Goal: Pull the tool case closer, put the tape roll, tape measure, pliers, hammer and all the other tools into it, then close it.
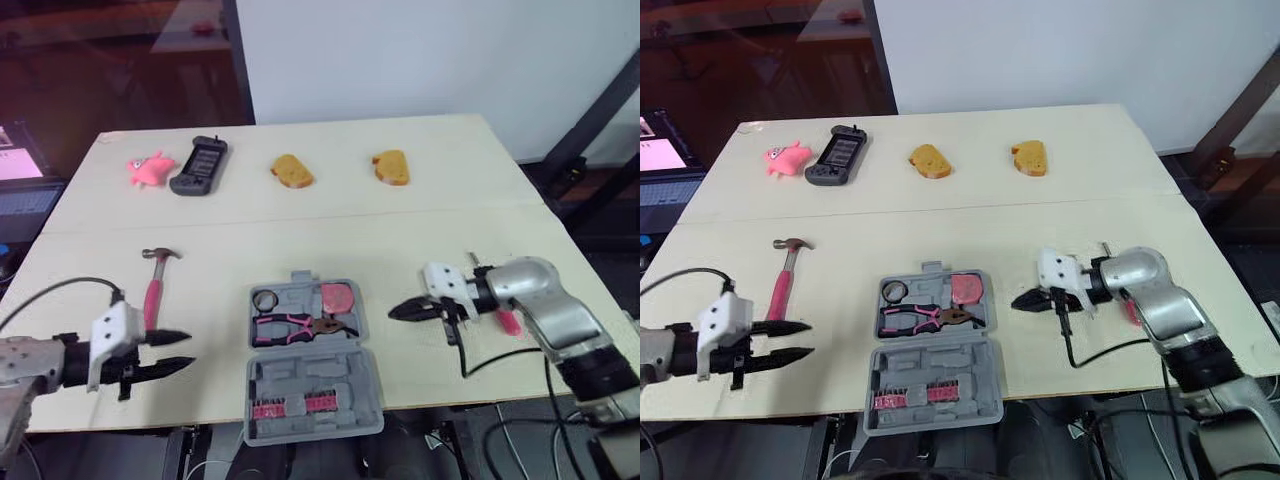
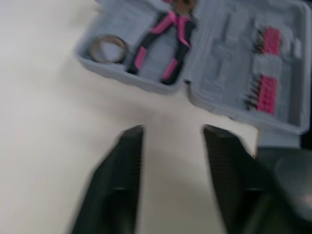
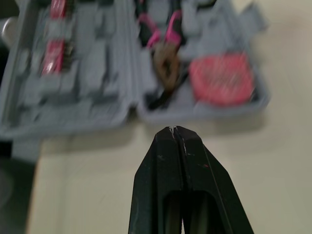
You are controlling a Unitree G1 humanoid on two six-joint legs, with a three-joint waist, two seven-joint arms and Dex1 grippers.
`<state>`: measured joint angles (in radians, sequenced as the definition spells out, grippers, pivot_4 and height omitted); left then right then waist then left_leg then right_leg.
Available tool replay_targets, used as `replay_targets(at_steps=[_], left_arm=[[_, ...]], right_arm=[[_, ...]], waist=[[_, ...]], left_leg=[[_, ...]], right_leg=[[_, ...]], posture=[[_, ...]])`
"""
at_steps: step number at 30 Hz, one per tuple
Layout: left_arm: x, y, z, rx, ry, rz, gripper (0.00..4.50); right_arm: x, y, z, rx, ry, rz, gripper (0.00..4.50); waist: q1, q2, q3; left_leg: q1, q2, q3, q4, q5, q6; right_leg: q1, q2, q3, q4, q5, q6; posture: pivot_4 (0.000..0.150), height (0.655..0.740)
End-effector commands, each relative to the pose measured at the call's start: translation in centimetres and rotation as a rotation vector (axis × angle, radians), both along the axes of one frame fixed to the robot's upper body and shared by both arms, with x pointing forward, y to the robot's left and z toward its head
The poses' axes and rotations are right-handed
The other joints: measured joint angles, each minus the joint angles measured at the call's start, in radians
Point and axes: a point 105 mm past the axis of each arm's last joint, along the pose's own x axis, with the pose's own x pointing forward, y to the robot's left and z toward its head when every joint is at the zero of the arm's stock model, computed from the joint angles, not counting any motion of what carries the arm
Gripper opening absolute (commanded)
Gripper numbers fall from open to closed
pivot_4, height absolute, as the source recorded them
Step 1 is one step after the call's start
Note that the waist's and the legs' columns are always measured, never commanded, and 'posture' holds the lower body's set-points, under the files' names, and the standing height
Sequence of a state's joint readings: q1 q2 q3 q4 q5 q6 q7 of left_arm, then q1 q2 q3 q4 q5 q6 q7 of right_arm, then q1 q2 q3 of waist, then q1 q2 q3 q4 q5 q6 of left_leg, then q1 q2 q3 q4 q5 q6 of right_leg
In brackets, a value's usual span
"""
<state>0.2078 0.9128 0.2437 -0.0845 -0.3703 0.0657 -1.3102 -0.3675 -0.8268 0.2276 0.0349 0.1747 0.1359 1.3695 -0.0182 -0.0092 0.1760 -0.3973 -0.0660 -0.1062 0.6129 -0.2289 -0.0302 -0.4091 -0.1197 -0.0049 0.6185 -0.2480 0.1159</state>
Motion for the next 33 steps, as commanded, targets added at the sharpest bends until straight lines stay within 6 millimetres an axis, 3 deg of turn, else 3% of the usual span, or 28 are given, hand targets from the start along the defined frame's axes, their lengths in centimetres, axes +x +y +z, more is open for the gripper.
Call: replay_targets(at_steps=[1, 3, 8, 14, 33], left_arm=[[0.3, -0.2, -1.0, 0.040, -0.031, -0.055, 0.03], [0.4, -0.4, -1.4, 0.044, -0.034, -0.066, 0.03], [0.7, -2.0, -3.8, 0.042, -0.036, -0.089, 0.03], [1.0, -2.9, -4.8, 0.035, -0.042, -0.075, 0.03], [2.8, -7.1, -6.6, 0.004, -0.060, -0.089, 0.03]], right_arm=[[-0.5, -0.3, -0.6, -0.035, -0.033, 0.017, 0.00], [-0.5, -0.1, -0.8, -0.028, -0.038, 0.013, 0.00], [-0.1, 0.0, -3.5, -0.087, -0.076, -0.007, 0.00], [0.1, 0.6, -4.6, -0.083, -0.076, -0.002, 0.00], [0.1, 4.4, -5.4, -0.022, -0.064, 0.050, 0.00]], waist=[[0.004, 0.000, 0.000], [0.004, 0.000, 0.000], [0.008, 0.000, 0.000], [0.008, 0.000, 0.000], [0.007, 0.000, 0.000]], left_leg=[[0.000, 0.000, 0.000, 0.000, 0.000, 0.000], [0.000, 0.000, 0.000, 0.001, 0.000, 0.000], [0.000, 0.000, 0.000, 0.001, 0.000, 0.000], [-0.001, 0.000, -0.001, 0.001, 0.000, 0.000], [0.001, -0.001, -0.001, 0.002, 0.000, 0.000]], right_leg=[[0.000, 0.000, 0.000, 0.000, 0.000, 0.000], [0.000, 0.000, 0.000, 0.000, 0.000, 0.000], [0.001, 0.000, 0.000, -0.001, 0.001, 0.000], [0.000, 0.001, 0.000, 0.000, 0.003, 0.003], [0.002, 0.001, 0.000, 0.002, 0.003, 0.004]], posture=[[0.150, 0.7400], [0.150, 0.7400], [0.150, 0.7400], [0.150, 0.7400], [0.150, 0.7400]])
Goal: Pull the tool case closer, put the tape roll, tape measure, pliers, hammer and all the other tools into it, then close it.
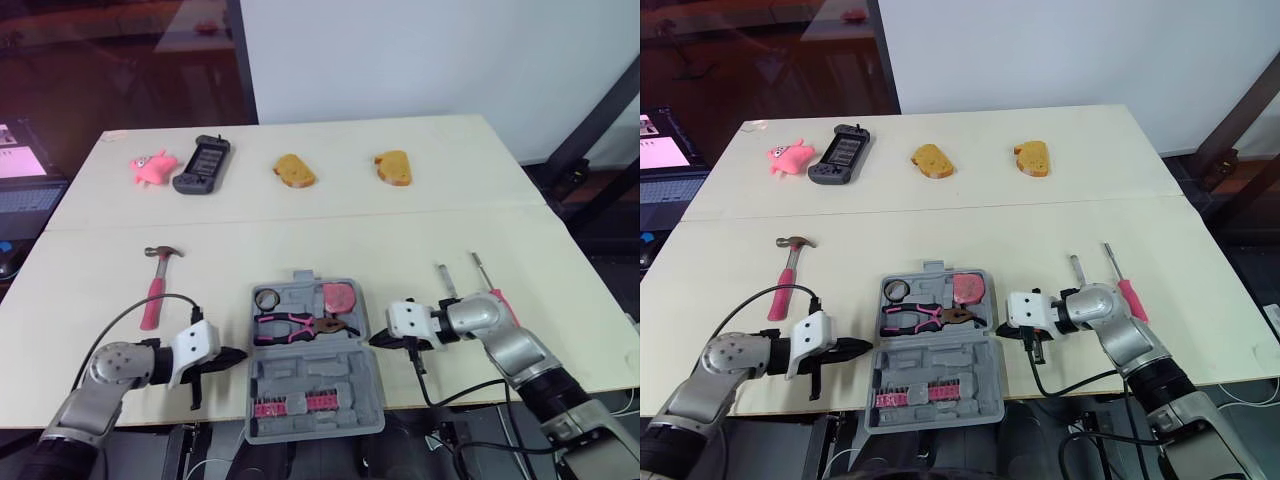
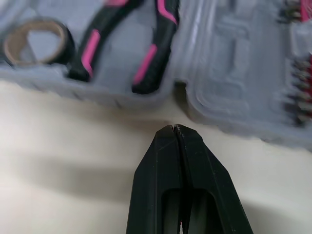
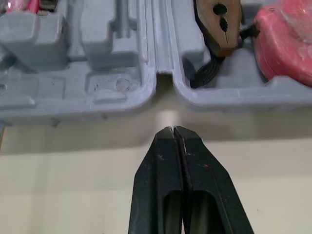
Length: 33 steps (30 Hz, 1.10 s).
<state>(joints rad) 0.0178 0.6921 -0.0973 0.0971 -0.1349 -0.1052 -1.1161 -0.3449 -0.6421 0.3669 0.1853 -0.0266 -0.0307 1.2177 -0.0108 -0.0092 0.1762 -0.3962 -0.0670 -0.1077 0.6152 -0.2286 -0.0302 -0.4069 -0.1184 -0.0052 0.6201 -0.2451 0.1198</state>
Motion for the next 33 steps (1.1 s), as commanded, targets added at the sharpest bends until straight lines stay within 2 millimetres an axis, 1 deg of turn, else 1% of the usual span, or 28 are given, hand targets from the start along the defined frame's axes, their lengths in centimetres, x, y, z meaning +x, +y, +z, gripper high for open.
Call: replay_targets(at_steps=[1, 7, 9, 15, 18, 23, 27, 29, 33], left_arm=[[0.3, -0.9, -0.2, -0.002, -0.014, -0.018, 0.03], [0.6, -3.4, 0.0, -0.054, -0.005, -0.060, 0.03], [0.7, -3.7, 0.2, -0.067, -0.002, -0.054, 0.03], [0.6, -3.1, 0.1, -0.025, -0.001, -0.053, 0.03], [0.9, -2.9, 0.2, -0.021, -0.004, -0.041, 0.03], [2.2, -2.8, 0.5, -0.011, -0.040, -0.011, 0.03], [3.6, -2.7, 1.1, 0.003, -0.073, 0.014, 0.03], [3.8, -2.6, 1.2, 0.005, -0.075, 0.017, 0.03], [4.1, -2.4, 1.2, 0.014, -0.078, 0.024, 0.03]], right_arm=[[0.2, 0.9, 0.6, 0.018, -0.027, 0.025, 0.00], [0.2, 1.9, 0.5, 0.029, -0.028, 0.036, 0.00], [0.2, 2.0, 0.5, 0.031, -0.027, 0.037, 0.00], [-0.2, 2.0, 0.2, 0.033, -0.014, 0.030, 0.00], [-0.1, 1.9, 0.2, 0.033, -0.013, 0.017, 0.00], [0.8, 2.0, 0.6, 0.046, -0.024, -0.020, 0.00], [1.4, 1.9, 0.7, 0.044, -0.028, -0.044, 0.00], [1.6, 2.0, 0.7, 0.044, -0.030, -0.049, 0.00], [2.5, 2.1, 0.8, 0.042, -0.049, -0.084, 0.00]], waist=[[0.000, 0.000, 0.000], [0.002, 0.000, 0.000], [0.004, 0.000, 0.000], [0.003, 0.000, 0.000], [0.003, 0.000, 0.000], [0.003, 0.000, 0.000], [0.002, 0.000, 0.000], [0.000, 0.000, 0.000], [-0.003, 0.000, 0.000]], left_leg=[[0.000, 0.000, 0.000, 0.000, 0.000, 0.000], [0.001, -0.003, -0.001, 0.000, 0.000, 0.000], [0.002, -0.003, -0.001, 0.000, 0.000, 0.000], [0.002, -0.003, -0.001, 0.001, 0.000, 0.000], [0.003, -0.003, -0.001, 0.001, 0.000, 0.000], [0.003, -0.003, -0.002, 0.001, 0.000, 0.000], [0.003, -0.004, -0.002, 0.001, 0.001, -0.001], [0.003, -0.004, -0.001, 0.002, 0.001, -0.001], [0.003, -0.004, -0.001, 0.001, 0.001, -0.001]], right_leg=[[0.000, 0.000, 0.000, 0.000, 0.000, 0.000], [0.001, 0.000, 0.000, 0.001, 0.000, 0.001], [0.002, 0.000, 0.000, 0.001, 0.000, 0.001], [0.003, 0.000, 0.000, 0.001, 0.000, 0.001], [0.003, 0.000, 0.000, 0.001, 0.000, 0.001], [0.004, 0.000, 0.000, 0.001, 0.000, 0.001], [0.003, 0.000, 0.000, 0.003, 0.000, 0.001], [0.003, 0.000, 0.000, 0.004, 0.000, 0.001], [0.001, 0.000, 0.000, 0.007, 0.000, 0.002]], posture=[[0.150, 0.7400], [0.150, 0.7400], [0.150, 0.7400], [0.150, 0.7400], [0.150, 0.7400], [0.150, 0.7400], [0.150, 0.7400], [0.150, 0.7400], [0.150, 0.7400]])
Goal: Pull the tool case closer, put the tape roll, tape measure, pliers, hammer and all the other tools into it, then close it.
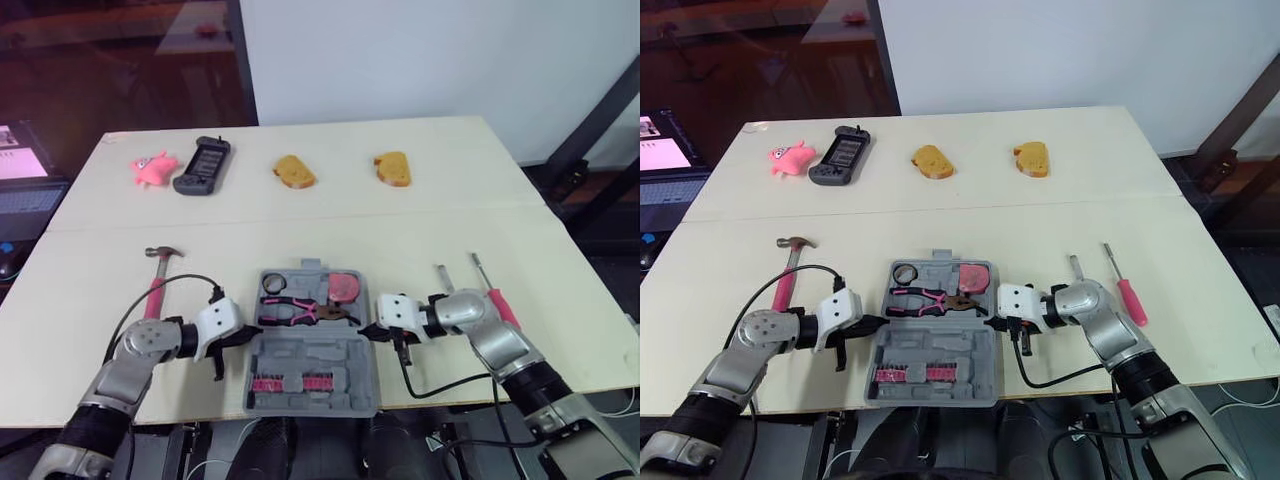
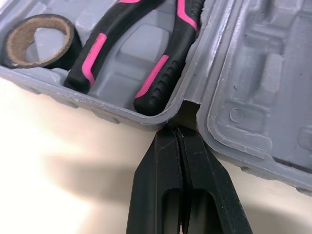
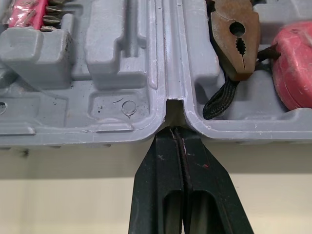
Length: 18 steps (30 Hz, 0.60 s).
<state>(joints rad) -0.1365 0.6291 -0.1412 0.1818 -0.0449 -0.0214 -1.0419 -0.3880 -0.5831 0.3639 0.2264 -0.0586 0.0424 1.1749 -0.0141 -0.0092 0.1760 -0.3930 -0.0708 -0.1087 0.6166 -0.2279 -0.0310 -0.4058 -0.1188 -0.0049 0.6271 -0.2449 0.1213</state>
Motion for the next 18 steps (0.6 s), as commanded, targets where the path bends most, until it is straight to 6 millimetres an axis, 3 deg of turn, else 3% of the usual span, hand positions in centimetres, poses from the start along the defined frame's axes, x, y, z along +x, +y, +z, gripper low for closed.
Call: replay_targets(at_steps=[1, 7, 18], left_arm=[[0.5, -1.3, 1.2, -0.030, -0.050, -0.044, 0.03], [0.7, -1.6, 1.0, -0.024, -0.044, -0.042, 0.03], [1.9, -2.1, 1.0, -0.018, -0.065, -0.013, 0.03]], right_arm=[[1.3, 1.2, 0.9, 0.032, -0.063, -0.015, 0.00], [2.6, 1.5, 1.0, 0.031, -0.075, -0.046, 0.00], [2.4, 1.9, 0.7, 0.038, -0.076, -0.050, 0.00]], waist=[[0.000, 0.000, 0.000], [0.001, 0.000, 0.000], [0.003, 0.000, 0.000]], left_leg=[[0.000, 0.000, 0.000, 0.000, 0.000, 0.000], [0.001, 0.000, 0.000, 0.000, 0.000, 0.000], [0.001, 0.000, -0.001, 0.001, 0.001, -0.001]], right_leg=[[0.000, 0.000, 0.000, 0.001, 0.000, 0.000], [0.000, 0.000, 0.000, 0.002, 0.000, 0.000], [0.000, 0.000, 0.000, 0.003, 0.000, 0.000]], posture=[[0.150, 0.7400], [0.150, 0.7400], [0.150, 0.7400]])
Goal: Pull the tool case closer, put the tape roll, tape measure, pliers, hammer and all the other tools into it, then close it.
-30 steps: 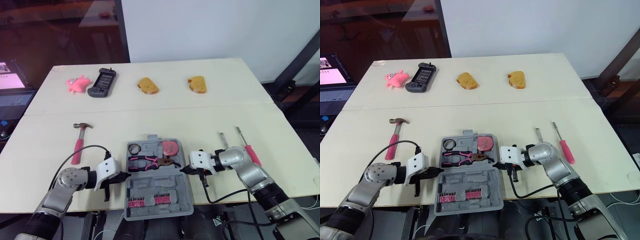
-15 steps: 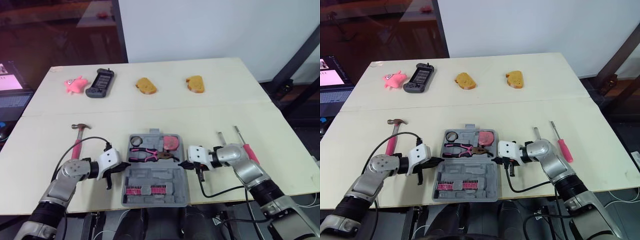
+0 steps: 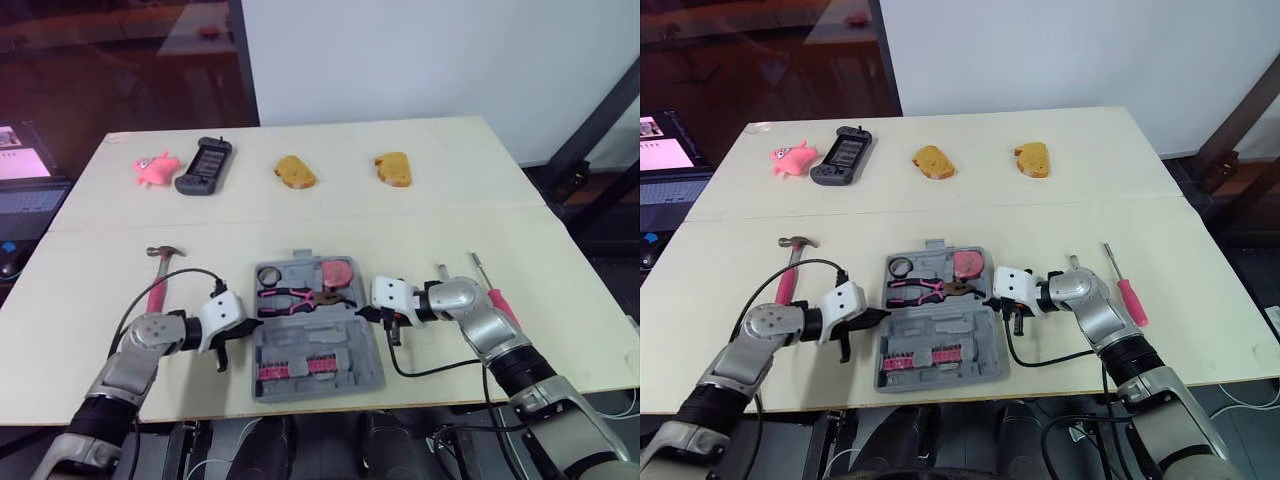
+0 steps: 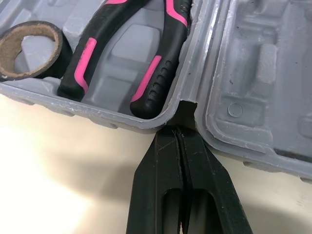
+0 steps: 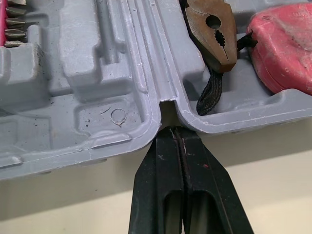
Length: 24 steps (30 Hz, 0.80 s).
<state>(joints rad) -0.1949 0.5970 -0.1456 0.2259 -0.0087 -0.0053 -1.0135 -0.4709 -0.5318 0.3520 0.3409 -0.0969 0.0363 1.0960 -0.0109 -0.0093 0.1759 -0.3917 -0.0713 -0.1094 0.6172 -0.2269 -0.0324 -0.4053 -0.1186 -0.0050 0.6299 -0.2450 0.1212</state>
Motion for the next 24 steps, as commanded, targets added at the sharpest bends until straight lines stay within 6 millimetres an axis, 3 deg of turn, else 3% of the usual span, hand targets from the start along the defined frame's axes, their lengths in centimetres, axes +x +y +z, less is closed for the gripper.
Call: replay_targets(at_steps=[1, 10, 15, 24], left_arm=[[0.4, -1.8, 0.8, -0.026, -0.044, -0.043, 0.03], [0.9, -1.3, 0.8, 0.006, -0.050, -0.035, 0.03], [2.3, -1.8, 1.5, 0.001, -0.085, -0.018, 0.03], [1.2, -1.9, 0.8, 0.003, -0.050, -0.054, 0.03]], right_arm=[[-0.3, 1.7, 0.3, 0.035, -0.019, 0.039, 0.00], [-0.5, 2.1, -0.1, 0.040, -0.004, 0.036, 0.00], [-0.9, 2.6, -0.5, 0.045, 0.009, 0.041, 0.00], [-1.1, 2.1, -0.7, 0.043, 0.018, 0.015, 0.00]], waist=[[-0.001, 0.000, 0.000], [-0.001, 0.000, 0.000], [-0.001, -0.001, -0.001], [-0.002, -0.001, -0.001]], left_leg=[[0.000, 0.000, 0.000, 0.000, 0.000, 0.000], [0.000, 0.000, 0.000, 0.000, 0.000, 0.000], [0.000, 0.000, 0.000, 0.000, 0.000, 0.000], [0.001, 0.000, 0.000, 0.000, 0.000, 0.000]], right_leg=[[0.000, 0.000, 0.000, 0.000, 0.000, 0.000], [0.000, 0.000, 0.000, 0.000, 0.000, 0.000], [0.000, 0.000, 0.000, 0.000, 0.000, 0.000], [0.000, 0.000, 0.000, 0.001, 0.000, 0.000]], posture=[[0.150, 0.7400], [0.150, 0.7400], [0.150, 0.7400], [0.150, 0.7400]])
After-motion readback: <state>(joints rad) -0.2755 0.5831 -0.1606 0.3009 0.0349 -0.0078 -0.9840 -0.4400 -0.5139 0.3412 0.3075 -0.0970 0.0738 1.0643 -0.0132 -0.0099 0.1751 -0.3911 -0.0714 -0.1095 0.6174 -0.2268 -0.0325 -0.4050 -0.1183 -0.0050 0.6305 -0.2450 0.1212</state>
